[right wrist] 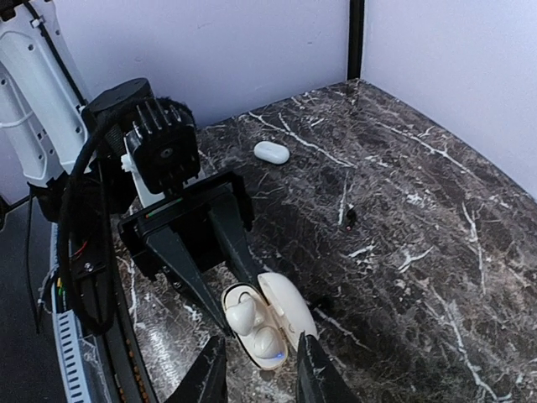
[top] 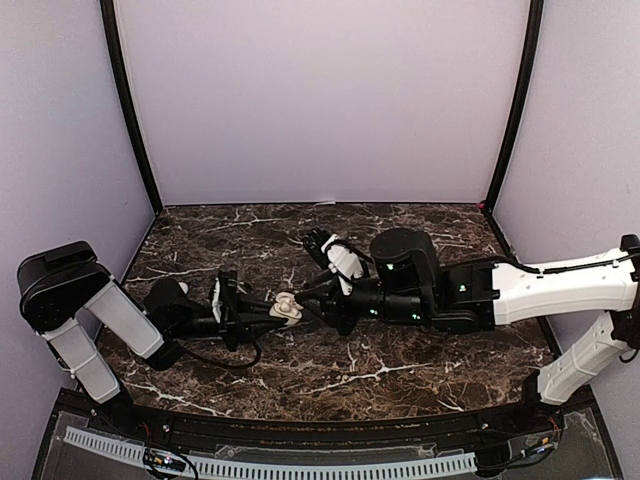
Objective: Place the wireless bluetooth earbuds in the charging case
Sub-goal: Adjust the left earbud in the left side groove of the charging case.
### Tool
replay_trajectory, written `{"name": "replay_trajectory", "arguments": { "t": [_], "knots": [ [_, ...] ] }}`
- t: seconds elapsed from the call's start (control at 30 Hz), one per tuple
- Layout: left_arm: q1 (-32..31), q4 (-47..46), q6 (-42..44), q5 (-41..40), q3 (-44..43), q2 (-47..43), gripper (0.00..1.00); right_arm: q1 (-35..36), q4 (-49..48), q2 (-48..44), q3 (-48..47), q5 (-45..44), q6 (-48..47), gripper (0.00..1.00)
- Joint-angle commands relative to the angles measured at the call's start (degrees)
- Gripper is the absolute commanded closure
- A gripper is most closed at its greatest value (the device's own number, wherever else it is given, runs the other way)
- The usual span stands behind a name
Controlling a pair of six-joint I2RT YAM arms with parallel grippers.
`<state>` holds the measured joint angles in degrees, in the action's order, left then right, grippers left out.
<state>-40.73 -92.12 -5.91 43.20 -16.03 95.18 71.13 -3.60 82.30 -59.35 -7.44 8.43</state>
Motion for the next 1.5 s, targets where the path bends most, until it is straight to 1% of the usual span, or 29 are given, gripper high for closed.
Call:
{"name": "replay_trajectory", "arguments": {
  "t": [0.0,0.1,0.23,0.37,0.53,0.7,1.0,1.13,1.3,1.47],
  "knots": [
    [-0.14,-12.91,3.37,4.72,0.66,-0.63,1.00,-0.17,2.08,0.50,-2.03,5.49,6.58,0.73],
    [-0.14,-12.91,4.63,5.80,1.15,-0.48,1.00,-0.19,4.05,1.56,-3.57,5.27,9.20,0.76],
    [-0.14,-12.91,5.68,6.26,1.53,-0.21,1.00,-0.15,7.62,3.66,-5.41,5.08,11.77,0.77],
    [-0.14,-12.92,6.06,6.61,1.53,-0.03,1.00,-0.12,8.96,5.19,-7.86,3.98,12.66,0.78],
    [-0.17,-12.91,6.35,7.03,1.57,0.21,1.00,-0.04,9.48,6.68,-9.18,4.11,12.37,0.81],
    [-0.14,-12.91,6.27,7.38,1.55,0.37,1.00,-0.03,10.56,8.55,-11.16,5.95,11.91,0.87],
    [-0.14,-12.91,5.92,7.58,1.45,0.45,1.00,-0.10,10.59,8.91,-11.13,7.90,11.66,0.93],
    [-0.15,-12.91,5.65,7.73,1.35,0.59,1.00,-0.03,10.42,8.93,-11.22,9.05,11.50,0.94],
    [-0.16,-12.91,5.39,7.91,1.34,0.65,1.00,-0.04,10.27,11.37,-11.56,9.83,11.37,0.97],
    [-0.14,-12.91,5.21,7.91,1.26,0.65,1.00,0.05,10.17,11.87,-11.84,8.77,11.39,0.97]
  ]
}}
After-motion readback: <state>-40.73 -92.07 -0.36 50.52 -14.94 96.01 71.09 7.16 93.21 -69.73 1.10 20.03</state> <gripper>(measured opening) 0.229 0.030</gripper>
